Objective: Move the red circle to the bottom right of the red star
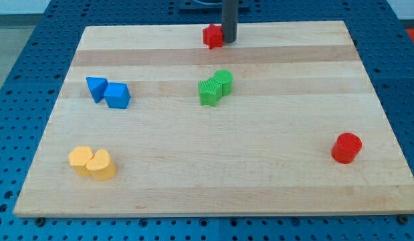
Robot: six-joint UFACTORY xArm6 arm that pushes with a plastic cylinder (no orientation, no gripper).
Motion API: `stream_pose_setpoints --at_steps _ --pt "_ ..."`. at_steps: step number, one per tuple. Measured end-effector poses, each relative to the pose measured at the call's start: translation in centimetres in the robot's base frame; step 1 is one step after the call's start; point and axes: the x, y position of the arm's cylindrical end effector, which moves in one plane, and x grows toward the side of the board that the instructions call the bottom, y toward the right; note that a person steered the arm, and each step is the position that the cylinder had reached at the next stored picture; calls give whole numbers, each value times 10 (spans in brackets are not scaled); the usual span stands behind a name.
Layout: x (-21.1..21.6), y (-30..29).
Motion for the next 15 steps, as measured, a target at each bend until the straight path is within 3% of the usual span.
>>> stream_pose_setpoints --at_steps 2,3,4,6,9,11,13,15 --pt "0 -19" --pt "2 -7" --pt "28 45" --pt "111 132" --pt "242 202" --pt "308 208" --pt "348 198" --pt "334 176"
